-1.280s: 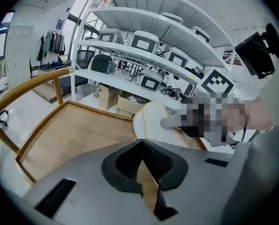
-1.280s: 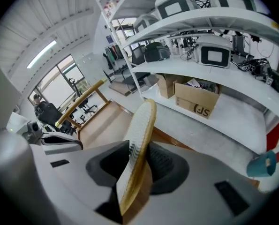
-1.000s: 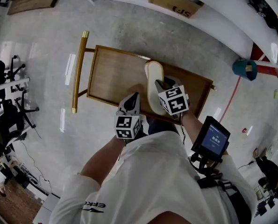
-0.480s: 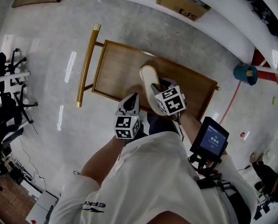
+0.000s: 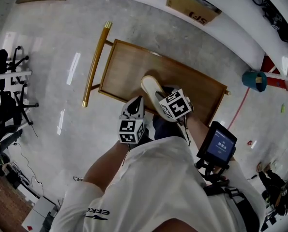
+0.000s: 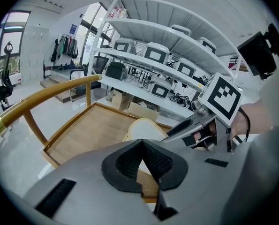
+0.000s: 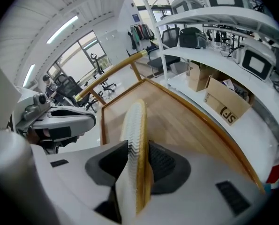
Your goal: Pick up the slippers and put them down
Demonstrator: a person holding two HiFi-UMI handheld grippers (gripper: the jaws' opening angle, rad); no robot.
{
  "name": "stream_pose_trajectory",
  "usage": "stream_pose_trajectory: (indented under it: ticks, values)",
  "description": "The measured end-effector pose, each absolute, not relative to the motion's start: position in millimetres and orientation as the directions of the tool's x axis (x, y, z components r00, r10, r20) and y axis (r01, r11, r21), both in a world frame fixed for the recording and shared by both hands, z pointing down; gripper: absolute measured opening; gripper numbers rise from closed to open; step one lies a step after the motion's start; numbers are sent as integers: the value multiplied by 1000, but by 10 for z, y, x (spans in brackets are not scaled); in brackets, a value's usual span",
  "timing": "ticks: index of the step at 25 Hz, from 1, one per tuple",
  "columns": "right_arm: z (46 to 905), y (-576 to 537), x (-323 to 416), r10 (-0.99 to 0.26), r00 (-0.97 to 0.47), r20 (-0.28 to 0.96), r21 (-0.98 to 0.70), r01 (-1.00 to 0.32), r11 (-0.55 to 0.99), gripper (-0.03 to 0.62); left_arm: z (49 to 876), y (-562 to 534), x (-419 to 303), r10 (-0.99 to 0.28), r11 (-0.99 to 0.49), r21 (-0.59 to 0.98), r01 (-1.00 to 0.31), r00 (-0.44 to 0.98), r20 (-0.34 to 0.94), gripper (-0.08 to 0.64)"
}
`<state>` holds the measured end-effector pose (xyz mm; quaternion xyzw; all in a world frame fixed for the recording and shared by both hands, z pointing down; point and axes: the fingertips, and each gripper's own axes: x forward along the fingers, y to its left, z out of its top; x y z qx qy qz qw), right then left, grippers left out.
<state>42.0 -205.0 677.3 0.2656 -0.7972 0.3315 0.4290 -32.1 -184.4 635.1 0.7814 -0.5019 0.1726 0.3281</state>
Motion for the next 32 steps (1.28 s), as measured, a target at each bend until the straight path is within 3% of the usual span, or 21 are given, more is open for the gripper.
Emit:
stream_pose_trajectory:
  ticks: [11, 32]
  values:
    - [6541, -2000, 453, -218, -485, 847, -249, -724, 644, 87, 6242, -1839, -391, -694, -279, 338, -899, 432, 576, 3]
    - [5398, -2082, 875, -630, -434, 644, -147, -879, 454, 81, 5491, -1892, -287, -754, -414, 319, -853, 517, 405, 3]
